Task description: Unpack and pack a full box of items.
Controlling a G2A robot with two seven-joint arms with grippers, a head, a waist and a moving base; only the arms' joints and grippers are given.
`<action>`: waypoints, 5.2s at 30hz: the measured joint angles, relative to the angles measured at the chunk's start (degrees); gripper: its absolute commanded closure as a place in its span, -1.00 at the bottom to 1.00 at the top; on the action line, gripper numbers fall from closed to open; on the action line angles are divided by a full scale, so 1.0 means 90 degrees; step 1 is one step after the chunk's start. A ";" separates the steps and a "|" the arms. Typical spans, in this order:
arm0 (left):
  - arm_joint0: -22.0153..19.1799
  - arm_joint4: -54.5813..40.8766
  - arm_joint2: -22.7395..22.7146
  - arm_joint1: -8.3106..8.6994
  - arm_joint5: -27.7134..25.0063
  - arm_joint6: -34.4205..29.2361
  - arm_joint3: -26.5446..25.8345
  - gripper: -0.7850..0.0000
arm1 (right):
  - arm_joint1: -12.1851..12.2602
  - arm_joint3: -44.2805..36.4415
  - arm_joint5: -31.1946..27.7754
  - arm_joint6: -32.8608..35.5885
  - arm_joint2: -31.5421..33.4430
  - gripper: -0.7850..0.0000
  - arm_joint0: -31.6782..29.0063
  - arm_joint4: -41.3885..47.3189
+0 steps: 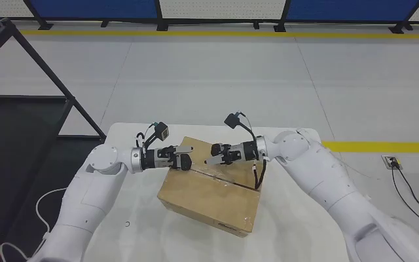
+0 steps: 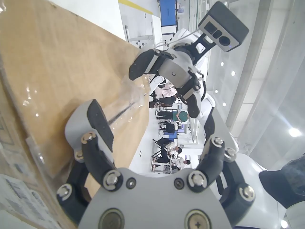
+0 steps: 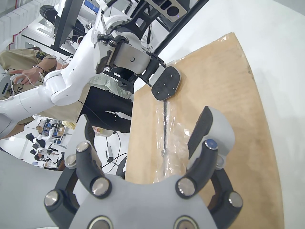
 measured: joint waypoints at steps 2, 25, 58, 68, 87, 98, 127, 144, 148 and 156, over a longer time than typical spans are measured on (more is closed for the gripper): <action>0.0008 -0.0016 0.0016 -0.0008 0.0002 0.0016 -0.0021 -1.00 | 0.0027 -0.0001 0.0014 0.0014 -0.0050 -1.00 0.0034 -0.0010; -0.0059 0.0005 0.0043 -0.0015 0.0007 0.0020 0.0026 -1.00 | 0.0053 -0.0167 0.0487 0.0488 -0.0823 -1.00 0.0292 0.0318; -0.0769 0.0176 0.1055 -0.0469 0.0096 -0.0487 0.0473 -1.00 | 0.1381 -0.1340 -0.0138 -0.0136 -0.2154 -1.00 0.0535 0.1281; -0.0934 0.0032 0.1320 -0.0662 0.0000 -0.0713 0.0757 -1.00 | 0.1691 -0.1515 -0.0432 -0.0430 -0.2149 -1.00 0.0453 0.1264; -0.1168 -0.0294 0.1730 -0.1094 -0.0124 -0.0460 0.0684 -1.00 | 0.2668 -0.2029 -0.1384 -0.1384 -0.1979 -1.00 0.0171 0.1519; -0.1381 -0.0283 0.2371 -0.1606 -0.0034 0.0002 0.0602 -1.00 | 0.3457 -0.2091 -0.1384 -0.1385 -0.0242 -1.00 -0.1111 0.1864; -0.1706 -0.0284 0.1678 -0.1674 -0.0927 0.0173 0.1272 -1.00 | 0.3791 -0.2994 -0.1384 -0.1384 0.1847 -1.00 -0.2796 0.1312; 0.0146 0.0950 -0.1165 -0.0183 -0.0971 0.2000 -0.0718 -1.00 | 0.3640 -0.3749 0.0661 0.0662 0.1292 -1.00 -0.2349 0.4294; 0.0820 0.0881 -0.1924 0.0030 -0.0718 0.2196 -0.1543 -1.00 | 0.3640 -0.3750 0.0653 0.0654 0.1291 -1.00 -0.2350 0.4291; 0.0781 0.0885 -0.1874 0.0022 -0.0726 0.2188 -0.1476 -1.00 | 0.3545 -0.4466 0.1247 -0.0156 0.1200 0.22 -0.2308 0.3323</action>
